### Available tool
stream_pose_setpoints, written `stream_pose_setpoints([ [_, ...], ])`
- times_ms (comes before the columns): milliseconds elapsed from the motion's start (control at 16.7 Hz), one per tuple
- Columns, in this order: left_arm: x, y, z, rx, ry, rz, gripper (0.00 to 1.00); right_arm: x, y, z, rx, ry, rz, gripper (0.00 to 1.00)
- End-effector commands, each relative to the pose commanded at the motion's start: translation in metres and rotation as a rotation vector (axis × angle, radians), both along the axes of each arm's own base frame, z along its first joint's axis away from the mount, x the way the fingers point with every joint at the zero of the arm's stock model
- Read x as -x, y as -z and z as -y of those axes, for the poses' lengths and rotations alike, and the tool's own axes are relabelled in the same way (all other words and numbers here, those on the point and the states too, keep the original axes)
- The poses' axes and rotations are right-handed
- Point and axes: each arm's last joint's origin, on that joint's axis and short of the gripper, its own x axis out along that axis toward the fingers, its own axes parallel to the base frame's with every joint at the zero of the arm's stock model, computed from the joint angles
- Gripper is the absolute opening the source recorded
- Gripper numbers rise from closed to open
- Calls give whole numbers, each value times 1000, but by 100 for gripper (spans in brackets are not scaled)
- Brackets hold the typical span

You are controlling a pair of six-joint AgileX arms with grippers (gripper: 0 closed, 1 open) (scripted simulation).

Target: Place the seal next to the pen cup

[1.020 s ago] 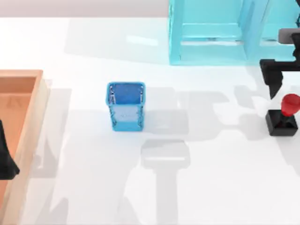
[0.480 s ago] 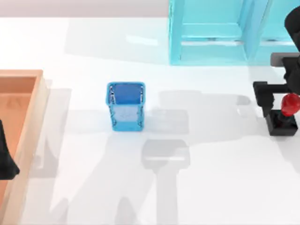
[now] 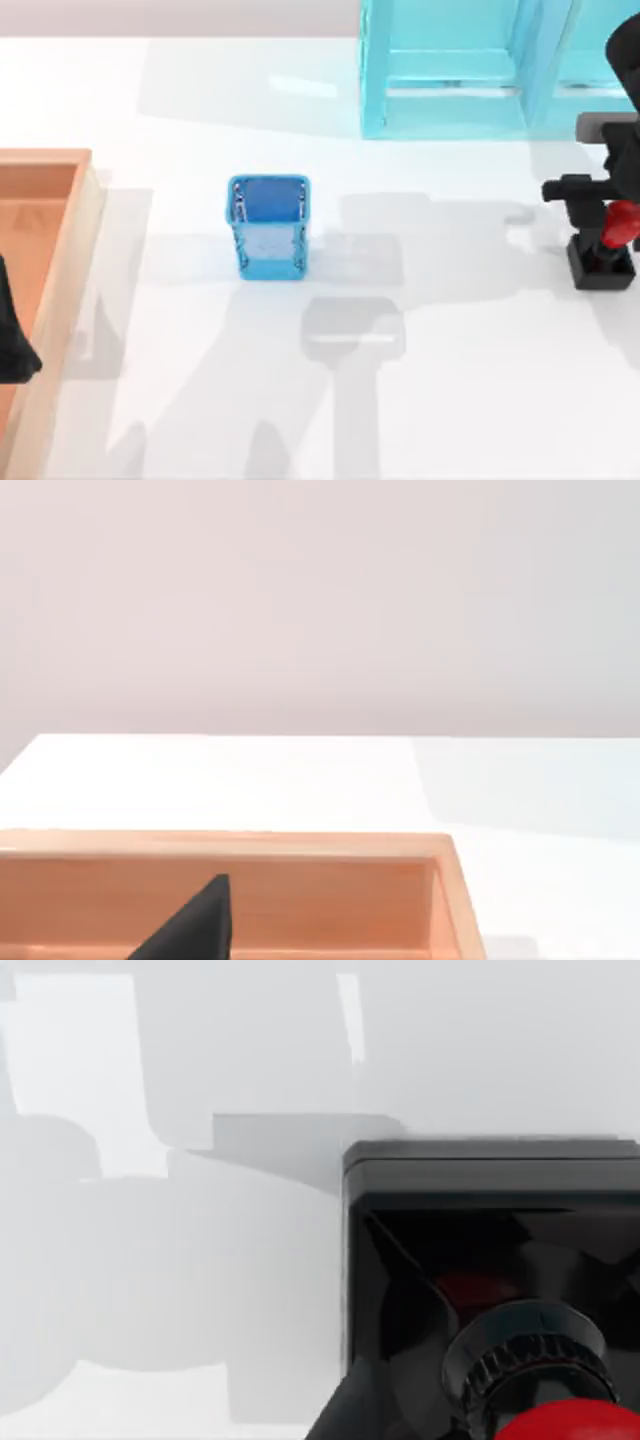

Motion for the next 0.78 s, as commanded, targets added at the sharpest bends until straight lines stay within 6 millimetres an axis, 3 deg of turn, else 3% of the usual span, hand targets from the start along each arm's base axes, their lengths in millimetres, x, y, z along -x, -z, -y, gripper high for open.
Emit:
stream_pose_setpoints([
  [300,0,0,0,0,0,0,100,0,0,0,0,0,0,2],
  [780,0,0,0,0,0,0,100,0,0,0,0,0,0,0],
])
